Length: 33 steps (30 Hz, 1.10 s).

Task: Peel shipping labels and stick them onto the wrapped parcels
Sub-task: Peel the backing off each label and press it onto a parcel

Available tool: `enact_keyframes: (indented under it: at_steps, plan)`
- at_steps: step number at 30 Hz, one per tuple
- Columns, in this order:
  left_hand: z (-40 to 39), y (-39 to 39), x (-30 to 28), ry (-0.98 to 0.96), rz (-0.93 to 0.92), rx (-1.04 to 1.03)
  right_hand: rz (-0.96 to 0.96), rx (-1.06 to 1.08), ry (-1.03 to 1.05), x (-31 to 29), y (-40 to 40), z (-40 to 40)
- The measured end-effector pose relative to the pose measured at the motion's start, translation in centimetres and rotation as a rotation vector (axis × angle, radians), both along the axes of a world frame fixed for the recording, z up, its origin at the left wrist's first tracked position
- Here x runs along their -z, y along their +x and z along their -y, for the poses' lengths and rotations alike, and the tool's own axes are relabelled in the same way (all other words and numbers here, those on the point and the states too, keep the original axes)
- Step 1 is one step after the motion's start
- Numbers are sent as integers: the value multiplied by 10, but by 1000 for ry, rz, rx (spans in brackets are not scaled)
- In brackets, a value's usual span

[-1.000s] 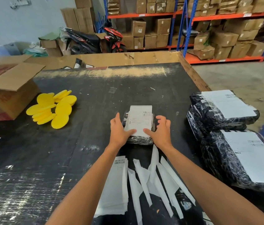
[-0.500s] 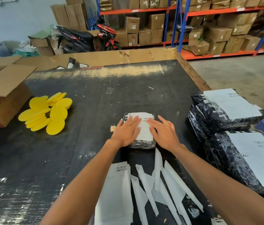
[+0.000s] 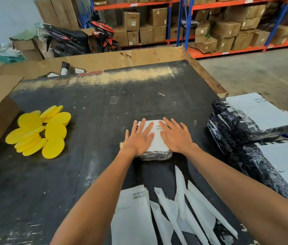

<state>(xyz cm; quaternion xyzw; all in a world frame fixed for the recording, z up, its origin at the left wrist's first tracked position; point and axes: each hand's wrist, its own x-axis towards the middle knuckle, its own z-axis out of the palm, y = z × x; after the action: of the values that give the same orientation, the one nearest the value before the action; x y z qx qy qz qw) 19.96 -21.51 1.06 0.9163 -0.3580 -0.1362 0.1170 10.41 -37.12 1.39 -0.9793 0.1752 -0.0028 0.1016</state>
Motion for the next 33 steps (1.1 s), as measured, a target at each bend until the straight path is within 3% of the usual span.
enact_keyframes:
  at_steps: [8, 21, 24, 27, 33]
  plan:
    - [-8, -4, 0, -24, 6, 68, 184, 159, 280, -7, 17, 4]
    - [-12, -25, 1, -93, 7, 86, 235, 246, 174, -14, 13, 10]
    - [-11, -30, -1, -57, 11, 77, 298, 314, 217, -9, 11, 6]
    - [-9, -34, -1, -69, -10, 46, 366, 487, 408, -5, 7, -3]
    - [-3, -33, 3, -273, -159, -217, 152, 673, 646, -4, 7, -1]
